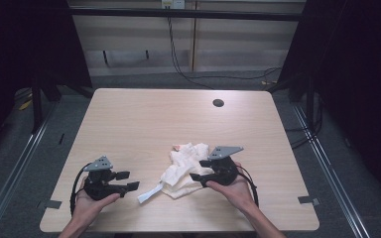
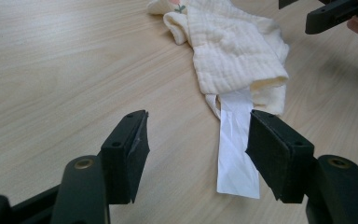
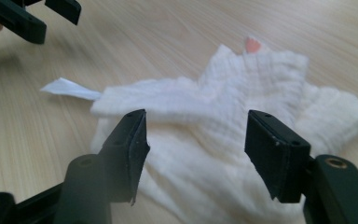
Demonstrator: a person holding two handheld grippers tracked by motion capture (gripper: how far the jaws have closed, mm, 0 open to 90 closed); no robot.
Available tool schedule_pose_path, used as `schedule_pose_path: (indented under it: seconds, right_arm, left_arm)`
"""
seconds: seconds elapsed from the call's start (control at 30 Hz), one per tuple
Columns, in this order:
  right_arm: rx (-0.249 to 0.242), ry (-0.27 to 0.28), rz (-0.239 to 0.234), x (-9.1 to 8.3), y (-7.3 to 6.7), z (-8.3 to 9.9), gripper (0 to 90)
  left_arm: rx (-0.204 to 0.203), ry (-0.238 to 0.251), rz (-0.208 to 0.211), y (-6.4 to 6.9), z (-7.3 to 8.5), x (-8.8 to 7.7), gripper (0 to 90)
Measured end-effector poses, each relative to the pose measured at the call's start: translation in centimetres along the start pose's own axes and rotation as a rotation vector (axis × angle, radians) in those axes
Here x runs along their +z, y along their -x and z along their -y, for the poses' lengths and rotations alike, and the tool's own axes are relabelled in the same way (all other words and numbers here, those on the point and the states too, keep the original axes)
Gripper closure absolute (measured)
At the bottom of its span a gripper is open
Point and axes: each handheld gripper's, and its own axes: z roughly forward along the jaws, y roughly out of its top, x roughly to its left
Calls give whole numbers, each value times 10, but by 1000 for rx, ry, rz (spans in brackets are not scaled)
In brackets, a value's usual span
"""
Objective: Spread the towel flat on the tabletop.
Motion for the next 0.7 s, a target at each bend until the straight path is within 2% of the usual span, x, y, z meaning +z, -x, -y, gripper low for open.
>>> schedule_pose_path:
  seconds: [0.13,0.23,0.37,0.5,0.6,0.7]
  right_arm:
    - [-19,0,-16,15,-4,-15,348]
    - [-34,-27,-24,29,-7,-17,333]
    - [-62,-51,-48,46,-16,-19,323]
    - [-56,-74,-54,56,-18,-14,323]
    - [-74,-66,-35,58,-20,-5,374]
    - [-75,-98,-41,61,-21,0,391]
  left_arm:
    - [7,3,1,0,0,0,399]
    - [-1,-1,1,0,0,1,392]
    - [-5,-17,6,0,0,6,384]
    - [0,-20,6,-1,0,5,379]
    - [-5,-19,1,-2,0,4,375]
    - [-7,-28,7,-3,0,5,374]
